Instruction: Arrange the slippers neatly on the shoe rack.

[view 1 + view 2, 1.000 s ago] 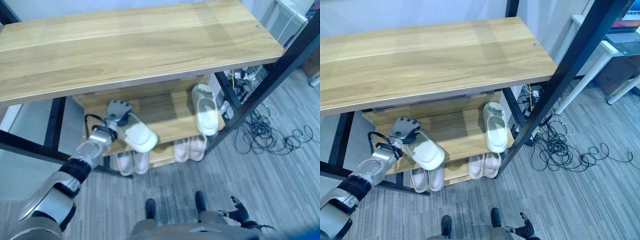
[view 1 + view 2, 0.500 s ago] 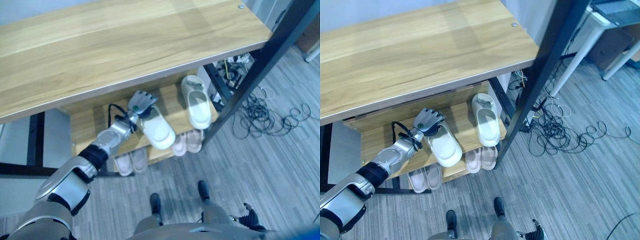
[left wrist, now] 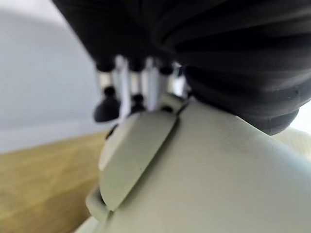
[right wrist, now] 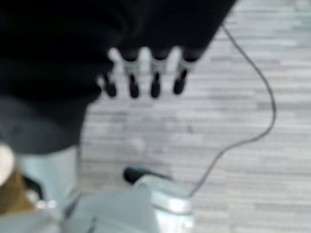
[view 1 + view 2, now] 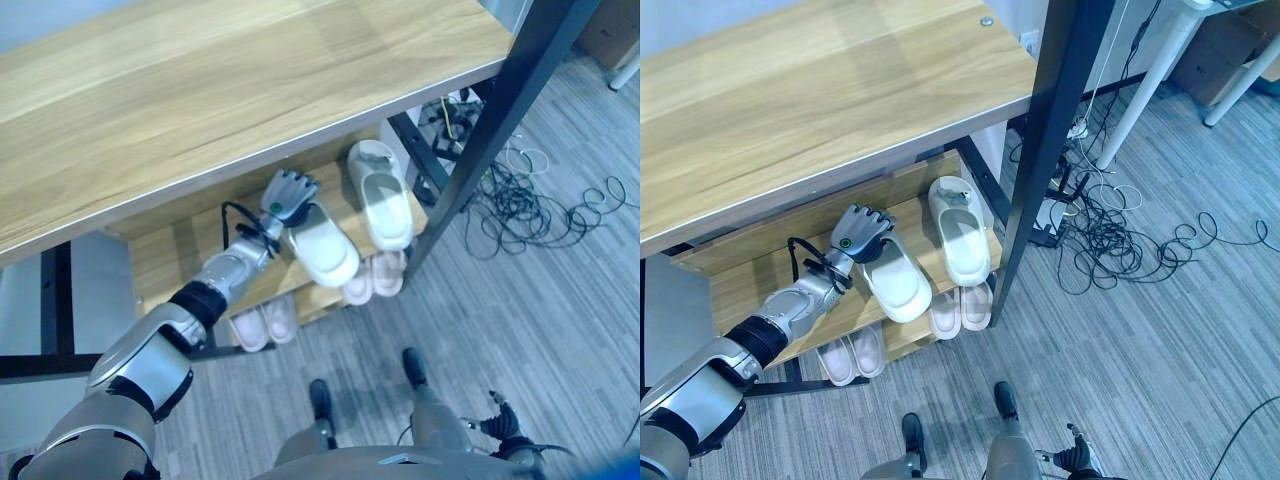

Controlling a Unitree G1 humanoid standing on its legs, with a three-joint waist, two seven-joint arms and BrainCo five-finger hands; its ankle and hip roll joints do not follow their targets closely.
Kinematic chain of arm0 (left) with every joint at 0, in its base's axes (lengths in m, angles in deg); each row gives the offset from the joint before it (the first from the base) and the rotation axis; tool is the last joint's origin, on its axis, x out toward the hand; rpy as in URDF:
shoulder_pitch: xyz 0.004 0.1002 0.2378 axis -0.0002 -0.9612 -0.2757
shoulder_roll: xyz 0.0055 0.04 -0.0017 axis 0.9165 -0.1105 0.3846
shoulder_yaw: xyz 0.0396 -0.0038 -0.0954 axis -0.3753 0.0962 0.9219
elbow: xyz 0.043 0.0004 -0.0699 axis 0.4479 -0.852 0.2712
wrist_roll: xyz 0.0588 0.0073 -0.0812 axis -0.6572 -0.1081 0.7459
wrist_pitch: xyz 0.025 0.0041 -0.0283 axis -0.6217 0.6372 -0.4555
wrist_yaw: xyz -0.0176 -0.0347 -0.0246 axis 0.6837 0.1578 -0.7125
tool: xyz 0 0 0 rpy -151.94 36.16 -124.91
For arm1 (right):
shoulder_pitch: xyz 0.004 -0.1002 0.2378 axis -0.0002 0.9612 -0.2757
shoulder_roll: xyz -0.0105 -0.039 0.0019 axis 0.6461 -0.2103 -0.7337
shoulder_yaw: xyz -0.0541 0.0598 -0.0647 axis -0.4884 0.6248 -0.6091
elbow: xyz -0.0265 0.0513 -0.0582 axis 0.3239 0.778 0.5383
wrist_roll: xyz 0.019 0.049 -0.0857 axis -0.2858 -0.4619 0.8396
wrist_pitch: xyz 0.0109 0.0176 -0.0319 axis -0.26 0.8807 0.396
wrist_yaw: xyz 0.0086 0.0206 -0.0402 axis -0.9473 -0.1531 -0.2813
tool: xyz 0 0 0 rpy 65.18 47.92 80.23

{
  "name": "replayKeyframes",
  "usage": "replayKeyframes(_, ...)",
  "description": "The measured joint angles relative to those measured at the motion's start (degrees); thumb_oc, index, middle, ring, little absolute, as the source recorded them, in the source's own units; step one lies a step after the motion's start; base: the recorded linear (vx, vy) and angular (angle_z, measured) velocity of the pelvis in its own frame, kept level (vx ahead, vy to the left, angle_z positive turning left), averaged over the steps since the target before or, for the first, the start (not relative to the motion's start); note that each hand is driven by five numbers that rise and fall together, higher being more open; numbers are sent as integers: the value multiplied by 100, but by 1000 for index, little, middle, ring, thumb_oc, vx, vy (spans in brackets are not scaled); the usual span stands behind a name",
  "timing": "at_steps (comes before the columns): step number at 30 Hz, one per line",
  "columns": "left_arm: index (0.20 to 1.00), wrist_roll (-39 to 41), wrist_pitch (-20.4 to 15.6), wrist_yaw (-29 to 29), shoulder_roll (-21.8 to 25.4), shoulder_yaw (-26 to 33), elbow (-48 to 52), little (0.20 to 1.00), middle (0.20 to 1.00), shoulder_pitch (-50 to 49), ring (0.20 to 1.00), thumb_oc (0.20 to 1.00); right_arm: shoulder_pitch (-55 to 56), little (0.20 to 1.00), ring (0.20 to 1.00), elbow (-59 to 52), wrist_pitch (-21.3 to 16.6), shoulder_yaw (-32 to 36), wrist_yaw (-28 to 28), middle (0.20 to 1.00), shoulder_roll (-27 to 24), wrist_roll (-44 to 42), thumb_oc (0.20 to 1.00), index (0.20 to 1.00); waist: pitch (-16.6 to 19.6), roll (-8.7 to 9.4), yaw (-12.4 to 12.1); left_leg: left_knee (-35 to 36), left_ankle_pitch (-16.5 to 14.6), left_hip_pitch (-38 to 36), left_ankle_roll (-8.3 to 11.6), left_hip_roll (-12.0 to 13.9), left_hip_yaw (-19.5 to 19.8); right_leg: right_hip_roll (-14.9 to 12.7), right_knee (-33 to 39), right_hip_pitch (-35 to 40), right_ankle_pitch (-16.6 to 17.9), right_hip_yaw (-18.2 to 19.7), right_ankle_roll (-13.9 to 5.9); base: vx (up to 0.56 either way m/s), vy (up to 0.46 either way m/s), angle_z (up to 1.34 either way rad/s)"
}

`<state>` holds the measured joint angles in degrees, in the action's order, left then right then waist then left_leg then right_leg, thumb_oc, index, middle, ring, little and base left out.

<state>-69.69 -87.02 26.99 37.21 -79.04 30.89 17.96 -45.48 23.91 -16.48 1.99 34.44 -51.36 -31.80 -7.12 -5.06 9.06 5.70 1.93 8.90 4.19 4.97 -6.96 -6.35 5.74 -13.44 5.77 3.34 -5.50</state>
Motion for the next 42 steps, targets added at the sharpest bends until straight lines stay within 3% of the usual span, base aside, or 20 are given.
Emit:
replayKeyframes(6,200,173,28,77,-45,-3,-89,200,200,81,200,200,-1,1000,1000,106,2,114,8,1000,27,-4,1000,1000,-88,-31,51,2,-1,-1,-1,-18,-30,-24,17,-8,5,20,-13,0,0,0)
replayKeyframes(15,200,218,41,90,-129,-31,-206,200,200,480,200,200,-10,1000,1000,80,-2,185,103,1000,-92,-8,1000,1000,-315,-231,128,1,-19,-1,-29,-61,-90,-51,-8,-45,16,83,-49,12,-8,-3)
replayKeyframes(27,200,286,112,198,-144,-3,-544,200,200,482,200,200,-47,1000,1000,111,-33,418,174,1000,-89,-247,1000,1000,-310,-224,270,3,-57,-72,-36,-35,-234,-44,18,-56,21,221,-69,27,-18,-5)
replayKeyframes(28,416,314,117,198,-155,0,-543,416,416,482,416,416,-48,1000,1000,124,-33,417,180,1000,-86,-248,1000,1000,-305,-220,267,3,-59,-72,-35,-36,-233,-42,17,-56,23,221,-68,0,0,0)
replayKeyframes(29,467,349,116,203,-165,2,-541,467,467,482,467,467,-48,1000,1000,125,-33,416,185,1000,-86,-248,1000,1000,-301,-215,267,3,-60,-72,-37,-37,-231,-42,14,-57,23,221,-67,0,0,0)
replayKeyframes(32,489,501,110,215,-273,69,-696,489,489,495,489,489,-48,1000,1000,168,-44,414,201,1000,-84,-250,1000,1000,-237,-172,299,4,-64,-68,-41,-42,-240,-43,-8,-71,30,240,-65,3,-3,-2)
replayKeyframes(34,1000,552,90,189,-313,62,-991,1000,1000,495,1000,1000,-45,1000,1000,204,-54,408,205,1000,-76,-254,1000,1000,-20,-104,332,4,-67,-14,-42,-42,-327,-34,-10,-170,65,311,-62,19,-11,-18)
replayKeyframes(42,1000,943,273,243,-539,273,-1410,1000,1000,463,1000,1000,-15,1000,1000,204,-57,358,228,1000,-25,-256,1000,1000,89,-83,407,6,-65,-10,-40,-23,-390,-10,-7,-213,104,377,-51,2,-7,-5)
